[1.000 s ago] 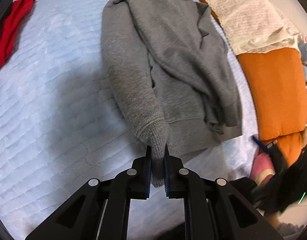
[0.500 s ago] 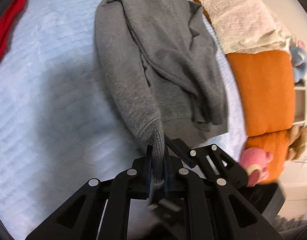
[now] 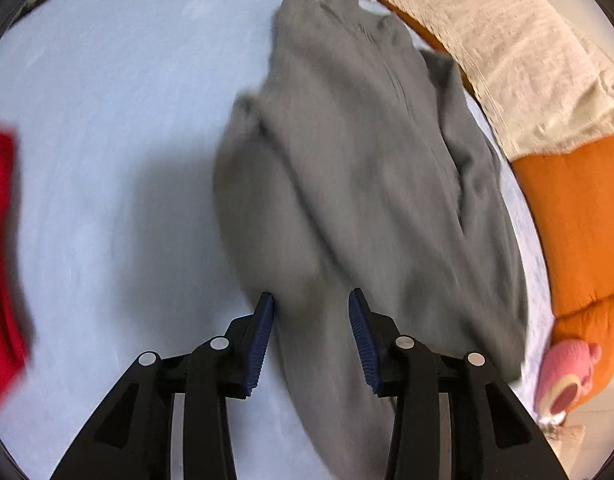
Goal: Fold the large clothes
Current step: 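Lift the hem with the left tool while the right tool grasps the sleeve cuff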
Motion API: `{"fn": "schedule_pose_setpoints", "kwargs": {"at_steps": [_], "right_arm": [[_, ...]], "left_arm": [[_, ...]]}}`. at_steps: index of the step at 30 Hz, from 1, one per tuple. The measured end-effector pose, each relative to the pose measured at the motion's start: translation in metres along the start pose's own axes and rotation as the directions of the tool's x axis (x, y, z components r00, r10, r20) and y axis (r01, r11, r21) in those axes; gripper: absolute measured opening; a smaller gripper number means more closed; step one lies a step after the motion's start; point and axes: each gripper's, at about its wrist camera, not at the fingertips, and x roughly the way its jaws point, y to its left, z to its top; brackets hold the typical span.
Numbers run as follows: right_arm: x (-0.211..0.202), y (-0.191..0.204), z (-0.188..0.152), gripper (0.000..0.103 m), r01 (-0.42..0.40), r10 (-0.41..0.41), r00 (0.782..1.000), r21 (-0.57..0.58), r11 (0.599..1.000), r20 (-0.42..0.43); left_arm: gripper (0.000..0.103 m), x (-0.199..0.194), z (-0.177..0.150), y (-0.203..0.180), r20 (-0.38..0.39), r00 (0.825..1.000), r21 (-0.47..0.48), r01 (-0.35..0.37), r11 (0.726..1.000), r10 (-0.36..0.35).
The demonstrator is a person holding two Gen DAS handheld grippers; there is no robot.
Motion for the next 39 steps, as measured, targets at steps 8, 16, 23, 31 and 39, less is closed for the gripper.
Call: {"fn": "schedule_pose_setpoints", "kwargs": {"at_steps": [8,16,23,31,39], "right_arm": [[-0.013,-0.007,0.000,0.007,-0.031,0.030,0.999,0.031,0.999,0.020],[-0.030,-0.015,0.005,0.007,-0.054,0.049,0.997,0.066,0.996,0.067],[-0.033,-0.018,0.003,0.006,-0.077,0.068,0.993,0.092,0.993,0.094],[-0.037,-0.022,0.002,0.006,-0.075,0.066,0.993,0.093,0.993,0.100],[-0.058,-0.053,0.001,0.006,-0.087,0.059,0.989,0.209,0.974,0.138]], "left_arm": [[0.053,0.041,0.087,0.010,0.051,0.987,-0.047,-0.152,0.987,0.155],[0.053,0.048,0.094,0.000,0.056,0.974,-0.016,-0.220,0.975,0.221],[0.053,0.019,0.089,0.024,0.140,0.964,-0.091,-0.216,0.972,0.227],[0.041,0.051,0.087,0.029,0.083,0.992,-0.100,-0.091,0.991,0.099],[0.019,0.033,0.099,-0.011,0.068,0.990,-0.055,-0.117,0.992,0.121]]}}
